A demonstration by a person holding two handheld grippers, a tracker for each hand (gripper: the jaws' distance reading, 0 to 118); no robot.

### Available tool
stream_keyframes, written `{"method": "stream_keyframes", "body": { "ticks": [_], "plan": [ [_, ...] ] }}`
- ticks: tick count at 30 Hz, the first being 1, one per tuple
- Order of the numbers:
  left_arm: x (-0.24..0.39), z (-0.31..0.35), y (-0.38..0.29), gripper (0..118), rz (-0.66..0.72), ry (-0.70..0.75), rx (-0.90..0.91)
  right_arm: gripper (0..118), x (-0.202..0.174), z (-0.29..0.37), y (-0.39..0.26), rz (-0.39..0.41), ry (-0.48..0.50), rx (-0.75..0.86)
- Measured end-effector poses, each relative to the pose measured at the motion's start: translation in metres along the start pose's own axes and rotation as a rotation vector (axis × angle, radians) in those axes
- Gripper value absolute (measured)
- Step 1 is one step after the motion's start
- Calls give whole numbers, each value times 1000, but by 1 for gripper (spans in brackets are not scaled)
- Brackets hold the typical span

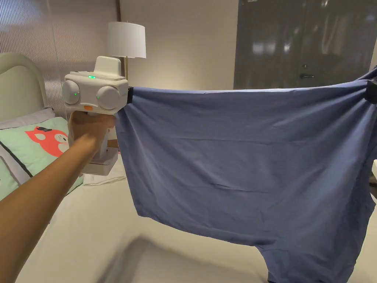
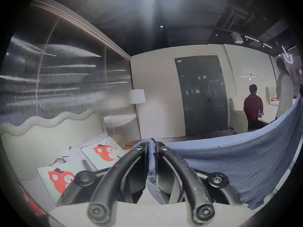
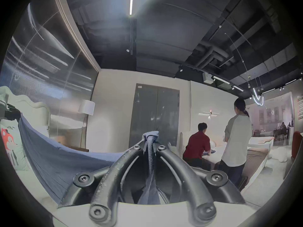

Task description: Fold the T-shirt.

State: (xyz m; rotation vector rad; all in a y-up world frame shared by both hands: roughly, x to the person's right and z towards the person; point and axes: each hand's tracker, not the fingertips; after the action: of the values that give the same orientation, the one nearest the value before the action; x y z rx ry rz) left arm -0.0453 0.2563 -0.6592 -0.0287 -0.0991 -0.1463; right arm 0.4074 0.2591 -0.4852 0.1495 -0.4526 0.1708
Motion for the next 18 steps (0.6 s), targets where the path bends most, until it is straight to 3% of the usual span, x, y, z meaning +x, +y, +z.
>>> {"method": "stream_keyframes", "body": {
  "ticks": [9, 18],
  "plan": [
    [10, -19, -139, 5, -22, -28, -205, 2, -21, 16, -138, -21, 64, -254],
    [4, 39, -264, 5, 17, -66, -393, 2, -22, 94, -242, -74, 112, -475]
  ]
}}
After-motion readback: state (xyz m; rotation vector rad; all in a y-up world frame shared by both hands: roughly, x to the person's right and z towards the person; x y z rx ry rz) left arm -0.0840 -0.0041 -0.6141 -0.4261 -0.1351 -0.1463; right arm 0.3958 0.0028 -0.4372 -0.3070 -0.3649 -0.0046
